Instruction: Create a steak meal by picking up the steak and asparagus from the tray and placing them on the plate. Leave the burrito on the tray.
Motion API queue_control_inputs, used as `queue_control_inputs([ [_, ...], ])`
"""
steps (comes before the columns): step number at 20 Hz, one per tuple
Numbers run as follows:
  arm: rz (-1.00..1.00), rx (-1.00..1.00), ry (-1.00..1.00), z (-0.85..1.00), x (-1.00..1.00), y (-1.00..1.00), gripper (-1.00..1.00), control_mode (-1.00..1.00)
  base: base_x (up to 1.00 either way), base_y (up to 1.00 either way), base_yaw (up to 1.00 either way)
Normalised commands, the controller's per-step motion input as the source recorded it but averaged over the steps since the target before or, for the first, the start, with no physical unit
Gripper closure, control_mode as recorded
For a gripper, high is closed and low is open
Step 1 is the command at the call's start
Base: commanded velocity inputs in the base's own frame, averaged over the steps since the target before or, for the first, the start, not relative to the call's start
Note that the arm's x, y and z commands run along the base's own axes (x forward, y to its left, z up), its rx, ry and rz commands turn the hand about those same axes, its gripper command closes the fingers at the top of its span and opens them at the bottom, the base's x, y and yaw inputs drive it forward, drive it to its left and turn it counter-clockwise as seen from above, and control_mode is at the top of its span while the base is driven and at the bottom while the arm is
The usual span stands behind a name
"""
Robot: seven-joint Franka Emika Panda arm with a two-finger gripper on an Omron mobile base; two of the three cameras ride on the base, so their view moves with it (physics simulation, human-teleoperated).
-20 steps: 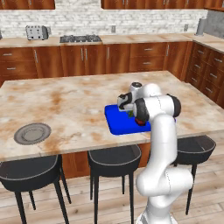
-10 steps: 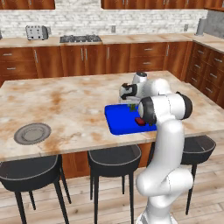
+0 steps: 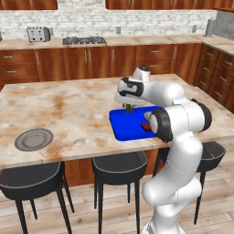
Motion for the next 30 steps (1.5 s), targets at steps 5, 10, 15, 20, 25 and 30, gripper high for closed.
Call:
queue_control_inputs([
  [5, -0.05, 0.05, 0.02, 0.01, -0.54, 1.00, 1.00, -1.00, 0.00, 0.00, 0.00],
  [10, -0.04, 0.03, 0.03, 0.00, -0.53, 1.00, 1.00, -1.00, 0.00, 0.00, 0.00],
  [15, -0.02, 0.00, 0.14, 0.00, -0.38, 1.00, 1.00, -1.00, 0.00, 0.00, 0.00],
  [20, -0.01, 0.00, 0.18, -0.03, -0.07, 1.00, 1.00, -1.00, 0.00, 0.00, 0.00],
  [25, 0.00, -0.05, 0.20, -0.30, 0.06, 1.00, 1.00, -1.00, 0.00, 0.00, 0.00],
  [30, 0.00, -0.15, 0.15, -0.51, 0.13, 1.00, 1.00, -1.00, 0.00, 0.00, 0.00],
])
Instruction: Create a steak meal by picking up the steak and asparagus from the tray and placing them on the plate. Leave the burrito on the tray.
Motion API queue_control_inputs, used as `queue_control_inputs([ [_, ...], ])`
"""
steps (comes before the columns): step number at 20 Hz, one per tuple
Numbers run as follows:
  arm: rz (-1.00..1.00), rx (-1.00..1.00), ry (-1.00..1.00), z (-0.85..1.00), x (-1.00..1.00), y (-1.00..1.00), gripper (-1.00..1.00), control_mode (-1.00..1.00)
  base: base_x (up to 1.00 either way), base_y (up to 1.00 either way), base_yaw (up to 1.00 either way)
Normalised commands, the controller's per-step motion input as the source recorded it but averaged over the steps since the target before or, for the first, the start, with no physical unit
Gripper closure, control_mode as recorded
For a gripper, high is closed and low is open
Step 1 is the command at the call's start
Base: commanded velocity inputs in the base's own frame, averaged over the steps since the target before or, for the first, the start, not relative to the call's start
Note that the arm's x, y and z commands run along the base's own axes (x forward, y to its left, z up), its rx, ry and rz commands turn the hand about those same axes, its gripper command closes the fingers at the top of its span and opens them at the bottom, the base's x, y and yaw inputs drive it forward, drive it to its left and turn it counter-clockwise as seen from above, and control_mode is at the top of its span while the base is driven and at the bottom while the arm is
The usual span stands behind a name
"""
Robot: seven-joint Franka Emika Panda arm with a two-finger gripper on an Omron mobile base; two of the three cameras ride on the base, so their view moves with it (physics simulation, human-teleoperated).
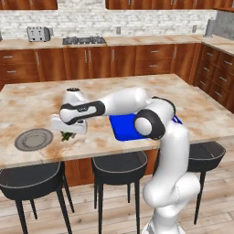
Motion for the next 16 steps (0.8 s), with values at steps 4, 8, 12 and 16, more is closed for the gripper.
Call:
queue_control_inputs([
  [4, -0.01, -0.14, 0.02, -0.13, 0.26, 1.00, 1.00, -1.00, 0.00, 0.00, 0.00],
  [8, -0.05, -0.10, 0.00, -0.04, 0.38, 0.90, 1.00, -1.00, 0.00, 0.00, 0.00],
  [12, 0.00, -0.06, -0.04, -0.22, 0.35, 0.47, 1.00, -1.00, 0.00, 0.00, 0.00],
  [16, 0.00, -0.02, -0.09, -0.21, 0.32, 0.04, 1.00, -1.00, 0.00, 0.00, 0.00],
])
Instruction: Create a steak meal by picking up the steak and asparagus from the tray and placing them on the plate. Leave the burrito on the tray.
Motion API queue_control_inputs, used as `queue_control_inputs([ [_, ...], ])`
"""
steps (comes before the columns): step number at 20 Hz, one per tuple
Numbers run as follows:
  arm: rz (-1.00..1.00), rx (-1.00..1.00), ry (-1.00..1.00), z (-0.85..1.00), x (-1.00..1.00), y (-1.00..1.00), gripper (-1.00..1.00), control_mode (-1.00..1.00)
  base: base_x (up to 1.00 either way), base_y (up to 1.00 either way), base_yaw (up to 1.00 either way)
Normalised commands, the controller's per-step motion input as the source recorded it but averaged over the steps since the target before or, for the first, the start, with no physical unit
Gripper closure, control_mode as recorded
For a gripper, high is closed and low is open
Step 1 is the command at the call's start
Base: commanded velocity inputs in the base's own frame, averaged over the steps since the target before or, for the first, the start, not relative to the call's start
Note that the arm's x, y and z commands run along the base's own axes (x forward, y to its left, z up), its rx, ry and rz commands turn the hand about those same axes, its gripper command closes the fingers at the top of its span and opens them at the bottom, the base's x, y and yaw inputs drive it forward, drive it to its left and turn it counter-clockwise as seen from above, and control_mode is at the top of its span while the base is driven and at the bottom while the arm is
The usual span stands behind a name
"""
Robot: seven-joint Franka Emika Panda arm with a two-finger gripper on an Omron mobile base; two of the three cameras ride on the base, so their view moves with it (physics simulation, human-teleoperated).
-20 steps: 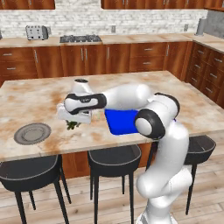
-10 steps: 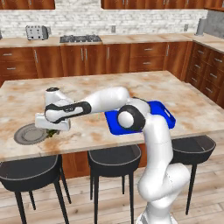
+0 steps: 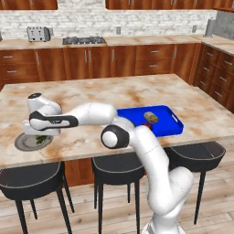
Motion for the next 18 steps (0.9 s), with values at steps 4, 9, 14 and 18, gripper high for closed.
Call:
queue_control_inputs([
  [4, 0.00, 0.00, -0.08, -0.26, 0.33, 0.00, -1.00, -1.00, 0.00, 0.00, 0.00],
  [9, 0.00, -0.01, -0.08, -0.32, 0.41, 0.03, -1.00, -1.00, 0.00, 0.00, 0.00],
  [14, 0.00, 0.00, -0.20, -0.05, 0.05, 0.08, -1.00, -1.00, 0.00, 0.00, 0.00],
  [18, 0.00, 0.00, -0.14, 0.18, -0.81, -0.59, -1.00, -1.00, 0.00, 0.00, 0.00],
])
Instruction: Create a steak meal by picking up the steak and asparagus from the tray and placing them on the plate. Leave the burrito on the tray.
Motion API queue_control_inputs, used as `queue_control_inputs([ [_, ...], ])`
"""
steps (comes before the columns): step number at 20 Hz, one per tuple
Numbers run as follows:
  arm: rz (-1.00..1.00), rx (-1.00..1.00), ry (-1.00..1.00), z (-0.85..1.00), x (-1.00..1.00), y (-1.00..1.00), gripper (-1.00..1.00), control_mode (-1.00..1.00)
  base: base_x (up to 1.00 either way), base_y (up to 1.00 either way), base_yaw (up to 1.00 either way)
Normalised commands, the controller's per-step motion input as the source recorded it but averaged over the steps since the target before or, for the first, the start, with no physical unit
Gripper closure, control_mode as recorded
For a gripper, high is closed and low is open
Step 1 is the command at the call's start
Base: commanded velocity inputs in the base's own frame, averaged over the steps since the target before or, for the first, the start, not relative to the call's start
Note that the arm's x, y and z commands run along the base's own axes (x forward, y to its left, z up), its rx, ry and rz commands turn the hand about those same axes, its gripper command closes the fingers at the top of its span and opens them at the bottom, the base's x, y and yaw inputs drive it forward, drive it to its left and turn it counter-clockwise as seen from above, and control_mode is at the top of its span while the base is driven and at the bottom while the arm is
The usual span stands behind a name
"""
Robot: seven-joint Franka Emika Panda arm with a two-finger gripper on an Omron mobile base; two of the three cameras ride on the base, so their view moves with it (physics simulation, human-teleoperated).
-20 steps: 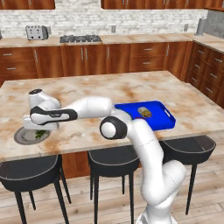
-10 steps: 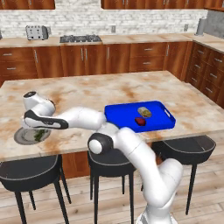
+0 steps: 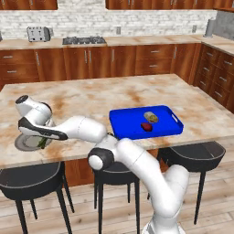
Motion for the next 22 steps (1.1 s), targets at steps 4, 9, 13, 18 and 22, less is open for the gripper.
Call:
queue_control_inputs([
  [4, 0.00, 0.03, -0.16, -0.12, -1.00, -1.00, -1.00, -1.00, 0.00, 0.00, 0.00],
  [9, 0.00, 0.30, -0.32, -0.27, -0.82, -1.00, -1.00, -1.00, 0.00, 0.00, 0.00],
  [13, 0.00, 0.46, -0.29, -0.03, -0.30, -1.00, -1.00, -1.00, 0.00, 0.00, 0.00],
  [18, 0.00, 0.46, -0.12, 0.14, -0.08, -1.00, -1.00, -1.00, 0.00, 0.00, 0.00],
  [22, 0.00, 0.11, 0.03, 0.17, -0.05, -1.00, -1.00, -1.00, 0.00, 0.00, 0.00],
])
